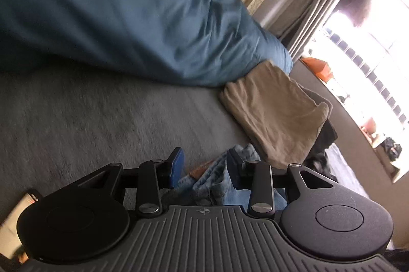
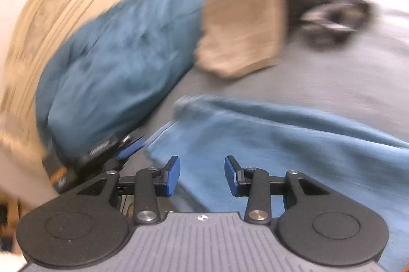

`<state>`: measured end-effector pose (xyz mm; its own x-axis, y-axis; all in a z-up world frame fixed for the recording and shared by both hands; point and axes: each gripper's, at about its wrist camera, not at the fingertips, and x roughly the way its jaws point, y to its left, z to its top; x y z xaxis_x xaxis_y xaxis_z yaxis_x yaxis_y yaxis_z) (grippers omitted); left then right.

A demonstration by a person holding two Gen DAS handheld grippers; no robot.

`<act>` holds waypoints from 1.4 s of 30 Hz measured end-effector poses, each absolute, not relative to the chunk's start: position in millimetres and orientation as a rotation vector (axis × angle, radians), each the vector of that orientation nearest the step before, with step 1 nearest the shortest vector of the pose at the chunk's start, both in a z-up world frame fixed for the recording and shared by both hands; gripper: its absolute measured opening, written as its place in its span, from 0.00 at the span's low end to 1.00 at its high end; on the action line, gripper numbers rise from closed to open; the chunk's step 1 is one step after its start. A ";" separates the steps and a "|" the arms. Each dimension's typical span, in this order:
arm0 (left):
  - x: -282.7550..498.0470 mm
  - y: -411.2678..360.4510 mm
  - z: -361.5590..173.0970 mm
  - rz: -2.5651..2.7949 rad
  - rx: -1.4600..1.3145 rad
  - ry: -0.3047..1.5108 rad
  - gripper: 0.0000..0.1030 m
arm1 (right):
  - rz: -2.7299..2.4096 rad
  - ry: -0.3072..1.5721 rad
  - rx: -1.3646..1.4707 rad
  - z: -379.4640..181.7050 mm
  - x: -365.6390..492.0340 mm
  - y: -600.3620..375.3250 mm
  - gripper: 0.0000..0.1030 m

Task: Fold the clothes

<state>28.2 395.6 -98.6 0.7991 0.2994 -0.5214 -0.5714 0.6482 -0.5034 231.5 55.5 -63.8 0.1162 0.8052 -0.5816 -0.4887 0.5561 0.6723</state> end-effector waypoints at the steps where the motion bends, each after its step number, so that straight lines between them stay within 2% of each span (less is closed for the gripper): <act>1: 28.9 391.1 -95.1 0.503 -0.674 0.414 0.35 | 0.926 1.094 0.386 -60.8 237.9 32.4 0.41; 8: 50.0 335.8 -78.0 0.347 -0.435 0.473 0.35 | 0.559 1.077 0.640 -72.0 235.7 -130.6 0.43; 12: 64.6 283.0 -76.2 0.188 -0.258 0.519 0.36 | 0.449 1.105 0.706 -99.8 208.1 -178.9 0.43; 15: 76.7 242.7 -83.2 0.106 -0.081 0.576 0.36 | 0.480 1.120 0.636 -110.7 193.1 -175.5 0.41; 17: 84.1 226.8 -95.8 0.117 0.007 0.619 0.36 | 0.566 1.074 0.530 -102.5 183.7 -161.2 0.36; 22: 90.6 231.9 -124.1 0.200 0.028 0.707 0.36 | 0.783 0.888 0.064 -77.5 153.5 -103.3 0.33; 26: 86.9 237.5 -131.4 0.222 0.033 0.716 0.36 | 0.856 0.866 -0.303 -116.5 136.8 -65.4 0.32; 29: 85.7 235.9 -131.1 0.228 0.040 0.717 0.36 | 0.898 0.844 -0.339 -121.3 138.8 -68.6 0.32; 35: 86.9 236.5 -134.5 0.225 0.046 0.714 0.36 | 0.863 0.804 -0.215 -84.5 165.9 -80.1 0.31; 40: 85.9 236.4 -136.5 0.217 0.051 0.705 0.36 | 0.854 0.802 -0.383 -125.4 176.3 -69.8 0.33; 42: 85.7 237.1 -136.4 0.216 0.049 0.704 0.36 | 0.857 0.826 -0.336 -119.1 182.5 -74.6 0.32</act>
<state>85.7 237.1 -136.4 0.7411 0.2131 -0.6367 -0.1803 0.9766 0.1170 182.5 -74.6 -119.1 0.3773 0.5325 -0.7577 -0.7764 0.6278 0.0546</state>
